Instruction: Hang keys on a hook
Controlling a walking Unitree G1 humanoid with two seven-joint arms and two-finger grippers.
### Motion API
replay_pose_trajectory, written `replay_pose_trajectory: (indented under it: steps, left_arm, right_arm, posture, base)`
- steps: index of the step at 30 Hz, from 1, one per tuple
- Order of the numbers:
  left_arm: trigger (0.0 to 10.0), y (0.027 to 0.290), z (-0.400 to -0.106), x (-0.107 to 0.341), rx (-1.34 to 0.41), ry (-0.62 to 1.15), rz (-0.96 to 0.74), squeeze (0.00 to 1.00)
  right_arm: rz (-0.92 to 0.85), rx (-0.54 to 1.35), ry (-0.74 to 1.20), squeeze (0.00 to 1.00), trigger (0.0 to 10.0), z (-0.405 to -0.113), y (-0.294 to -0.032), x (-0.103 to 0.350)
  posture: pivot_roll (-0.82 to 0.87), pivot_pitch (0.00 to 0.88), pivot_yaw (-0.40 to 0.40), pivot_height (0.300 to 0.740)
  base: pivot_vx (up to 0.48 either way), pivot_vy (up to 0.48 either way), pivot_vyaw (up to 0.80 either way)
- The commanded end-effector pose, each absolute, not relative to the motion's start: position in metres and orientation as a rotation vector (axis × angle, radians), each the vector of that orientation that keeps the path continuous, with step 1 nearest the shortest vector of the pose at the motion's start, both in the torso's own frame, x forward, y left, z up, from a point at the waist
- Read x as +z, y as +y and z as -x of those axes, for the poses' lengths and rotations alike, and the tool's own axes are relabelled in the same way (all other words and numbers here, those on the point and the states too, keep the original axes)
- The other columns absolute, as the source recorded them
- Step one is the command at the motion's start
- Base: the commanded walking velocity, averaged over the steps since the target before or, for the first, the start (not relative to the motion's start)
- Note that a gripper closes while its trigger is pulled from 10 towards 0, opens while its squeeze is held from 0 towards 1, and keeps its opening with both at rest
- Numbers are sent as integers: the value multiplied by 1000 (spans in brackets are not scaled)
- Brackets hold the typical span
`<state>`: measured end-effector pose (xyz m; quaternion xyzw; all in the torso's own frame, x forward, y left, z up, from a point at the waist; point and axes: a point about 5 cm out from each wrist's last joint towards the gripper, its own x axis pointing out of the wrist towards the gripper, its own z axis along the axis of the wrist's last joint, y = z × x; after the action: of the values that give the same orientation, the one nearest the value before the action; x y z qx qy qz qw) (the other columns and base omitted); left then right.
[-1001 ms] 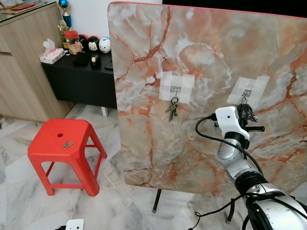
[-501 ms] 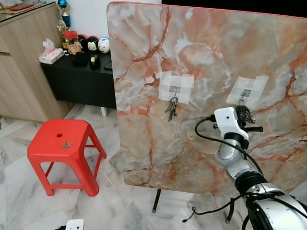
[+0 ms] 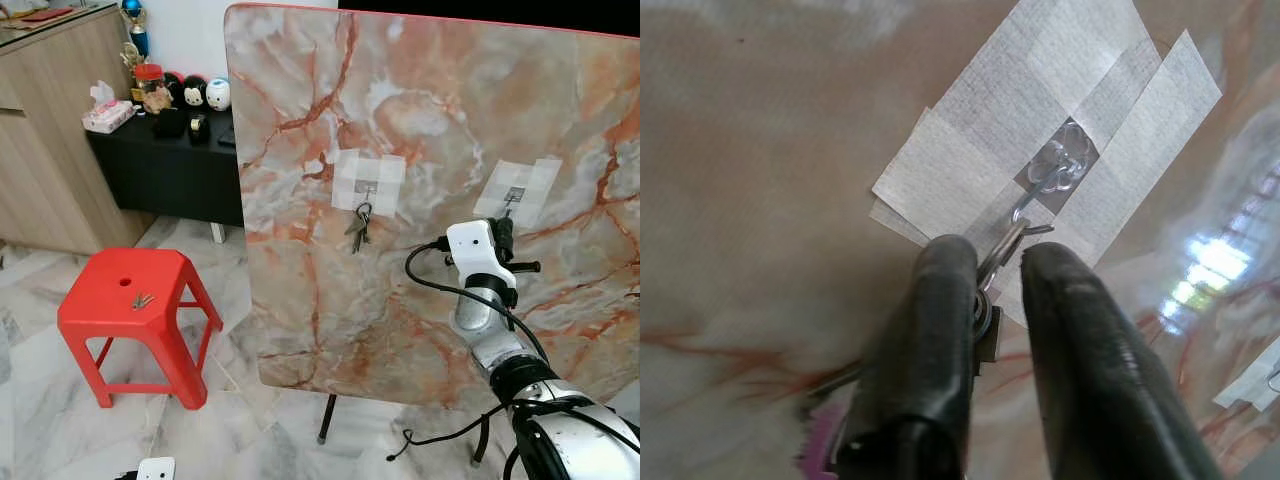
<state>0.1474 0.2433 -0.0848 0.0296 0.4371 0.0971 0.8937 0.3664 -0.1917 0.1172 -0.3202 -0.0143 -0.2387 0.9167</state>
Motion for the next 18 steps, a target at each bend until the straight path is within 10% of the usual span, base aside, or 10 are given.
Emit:
replay_pose_trajectory:
  steps: [1, 4, 5, 18]
  left_arm:
    - [10000, 242, -145, -87, 189, 926, -63, 0]
    - [10000, 242, -145, -87, 190, 926, -62, 0]
    - [10000, 242, -145, -87, 191, 926, -61, 0]
    - [10000, 241, -146, -87, 182, 930, -68, 0]
  right_arm:
    - [621, -462, -20, 1000, 10000, -366, -191, 115]
    - [539, -349, -36, 851, 10000, -366, -178, 112]
    - [489, -273, -44, 0, 10000, -363, -170, 107]
    - [405, 182, 403, 0, 10000, -301, -139, 4]
  posture:
    - [166, 0, -75, 740]
    - [165, 0, -76, 740]
    - [165, 0, -77, 740]
    - [144, 0, -73, 740]
  base:
    - [0, 0, 0]
    - [0, 0, 0]
    - [0, 0, 0]
    - [0, 0, 0]
